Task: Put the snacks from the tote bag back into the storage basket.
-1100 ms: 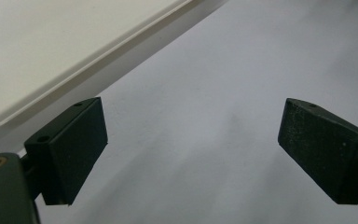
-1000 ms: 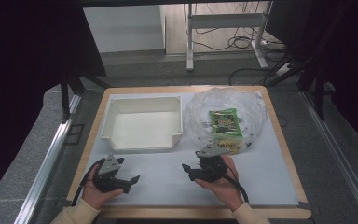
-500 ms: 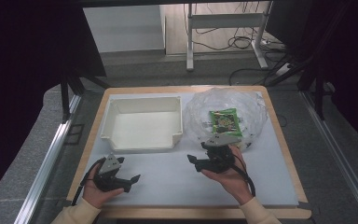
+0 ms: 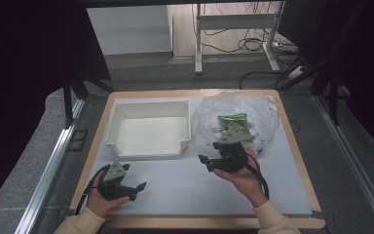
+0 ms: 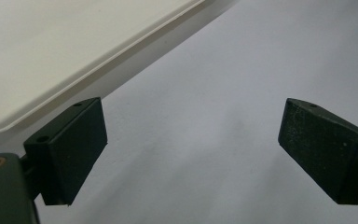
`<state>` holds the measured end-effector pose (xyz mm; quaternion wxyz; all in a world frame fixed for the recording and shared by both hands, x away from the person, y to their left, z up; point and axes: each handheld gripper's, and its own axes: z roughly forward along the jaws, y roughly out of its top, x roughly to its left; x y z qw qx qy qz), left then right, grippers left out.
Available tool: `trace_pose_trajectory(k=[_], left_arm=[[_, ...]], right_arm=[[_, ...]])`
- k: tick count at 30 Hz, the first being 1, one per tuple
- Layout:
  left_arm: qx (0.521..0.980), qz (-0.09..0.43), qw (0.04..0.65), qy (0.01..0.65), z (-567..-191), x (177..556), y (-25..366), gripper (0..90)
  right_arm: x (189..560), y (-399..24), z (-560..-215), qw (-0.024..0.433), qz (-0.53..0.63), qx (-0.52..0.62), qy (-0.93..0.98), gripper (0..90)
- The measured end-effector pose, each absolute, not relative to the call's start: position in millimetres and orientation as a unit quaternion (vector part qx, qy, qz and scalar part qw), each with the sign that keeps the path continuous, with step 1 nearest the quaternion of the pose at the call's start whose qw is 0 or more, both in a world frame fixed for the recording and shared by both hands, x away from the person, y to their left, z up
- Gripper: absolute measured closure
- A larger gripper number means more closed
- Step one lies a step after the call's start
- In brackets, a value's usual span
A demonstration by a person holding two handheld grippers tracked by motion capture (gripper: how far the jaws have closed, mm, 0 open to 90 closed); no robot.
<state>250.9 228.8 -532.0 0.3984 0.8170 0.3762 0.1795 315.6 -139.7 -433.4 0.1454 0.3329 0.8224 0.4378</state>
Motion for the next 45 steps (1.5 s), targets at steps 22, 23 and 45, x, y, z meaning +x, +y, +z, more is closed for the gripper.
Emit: trace_pose_trajectory(k=[22, 23, 45], left_arm=[[0.815, 0.176, 0.404, 0.378, -531.4, 250.8, 229.9, 7.6], [0.815, 0.176, 0.404, 0.377, -531.3, 250.8, 230.0, 7.6], [0.815, 0.178, 0.403, 0.376, -530.9, 250.0, 230.9, 7.8]], right_arm=[[341.2, -158.4, -418.7, 0.156, 0.449, 0.362, 0.801, 31.1], [341.2, -158.4, -418.7, 0.156, 0.449, 0.362, 0.801, 31.1], [362.5, -181.0, -412.7, 0.161, 0.446, 0.410, 0.779, 32.1]])
